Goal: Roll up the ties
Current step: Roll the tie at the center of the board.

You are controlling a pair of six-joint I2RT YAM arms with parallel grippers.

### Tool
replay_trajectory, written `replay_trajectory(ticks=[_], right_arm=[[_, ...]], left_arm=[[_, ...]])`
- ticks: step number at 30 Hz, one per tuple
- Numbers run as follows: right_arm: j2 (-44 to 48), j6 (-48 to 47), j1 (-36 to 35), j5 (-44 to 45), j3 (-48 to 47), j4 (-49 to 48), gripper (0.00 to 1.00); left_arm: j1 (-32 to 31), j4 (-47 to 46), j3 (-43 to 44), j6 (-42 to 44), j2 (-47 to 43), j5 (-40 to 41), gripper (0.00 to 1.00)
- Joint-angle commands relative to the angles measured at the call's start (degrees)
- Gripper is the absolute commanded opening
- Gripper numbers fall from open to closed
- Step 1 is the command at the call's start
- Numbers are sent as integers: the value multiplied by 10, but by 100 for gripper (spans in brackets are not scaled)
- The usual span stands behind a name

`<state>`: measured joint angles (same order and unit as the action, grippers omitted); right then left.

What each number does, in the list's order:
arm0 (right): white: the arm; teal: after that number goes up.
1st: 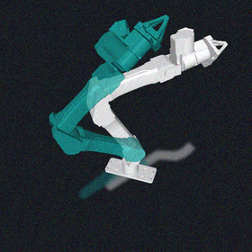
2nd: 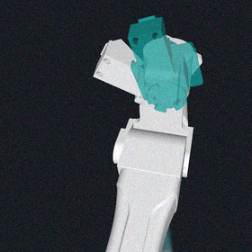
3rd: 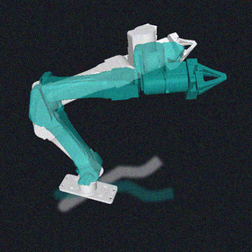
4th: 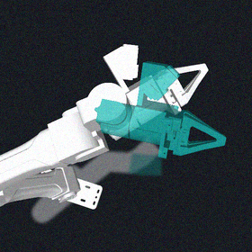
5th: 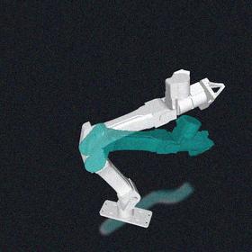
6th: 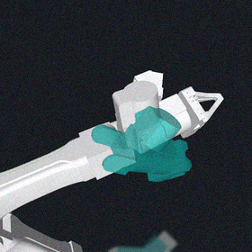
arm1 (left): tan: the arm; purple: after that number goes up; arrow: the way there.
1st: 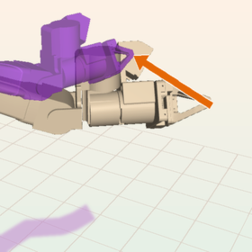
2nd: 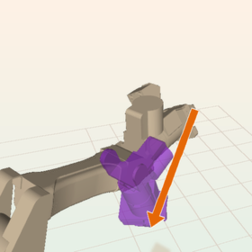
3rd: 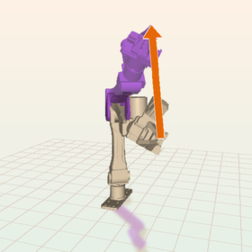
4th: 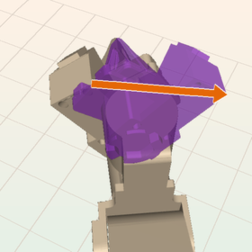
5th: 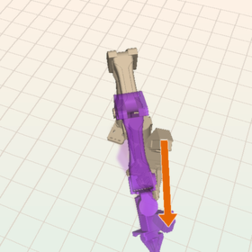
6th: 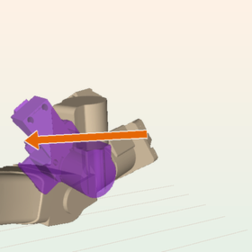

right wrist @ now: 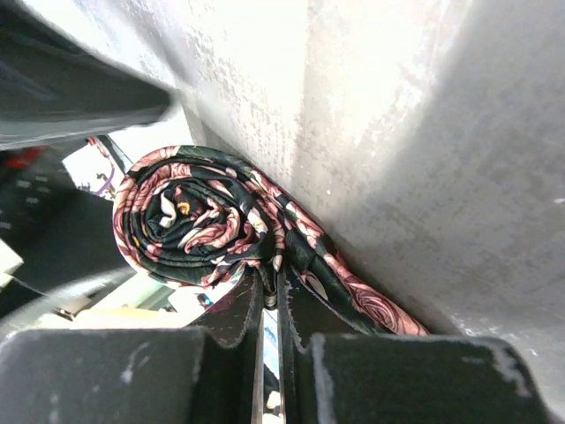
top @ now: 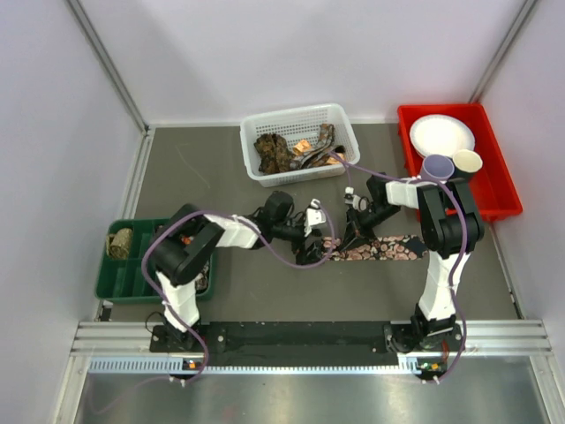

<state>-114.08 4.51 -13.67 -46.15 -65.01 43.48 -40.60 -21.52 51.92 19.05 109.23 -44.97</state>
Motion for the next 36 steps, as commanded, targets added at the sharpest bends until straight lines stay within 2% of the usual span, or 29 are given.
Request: replay_trajectory(ticks=[1,3,4,5,6,7,9,10,12,13,17,20,26,33,36], right_arm=[[-34,-40,-8,142,21,-38,0],[-35,-39,-7,142,20,-38,0],[-36,-37,-8,143,20,-40,0],[-36,-36,-9,142,19,-39,0],[-36,-35,-8,142,19,-38,0],[-37,-35,-8,143,19,-38,0],[-36,-36,-8,142,18,-36,0],[-37,-36,-8,142,18,-34,0],[-39,-37,-8,142,18,-32,0],[-40,-37,-8,140,18,-31,0],[-44,-39,-8,136,15,-24,0],[-47,-40,-8,134,14,-24,0],[-49,-42,-8,130,12,-18,0],[-54,-42,-8,128,11,-13,0],[-56,-42,-8,125,9,-11,0]], left_arm=[[45,61,-25,88,-109,-57,99],[57,76,11,28,-114,-20,99],[63,104,32,36,-99,-47,99],[68,157,60,88,-90,-85,99],[74,306,114,143,-78,-153,99],[73,337,126,226,-54,-171,99],[72,291,88,213,-46,-191,99],[69,191,65,195,-50,-201,99],[51,106,2,188,-53,-191,99],[44,18,-12,173,-46,-169,99],[14,-59,-26,143,-17,-134,99],[-3,-145,-38,88,6,-92,98],[-22,-243,-27,14,49,-35,92],[-39,-240,-20,27,60,-27,93],[-45,-220,-9,43,67,-28,85]])
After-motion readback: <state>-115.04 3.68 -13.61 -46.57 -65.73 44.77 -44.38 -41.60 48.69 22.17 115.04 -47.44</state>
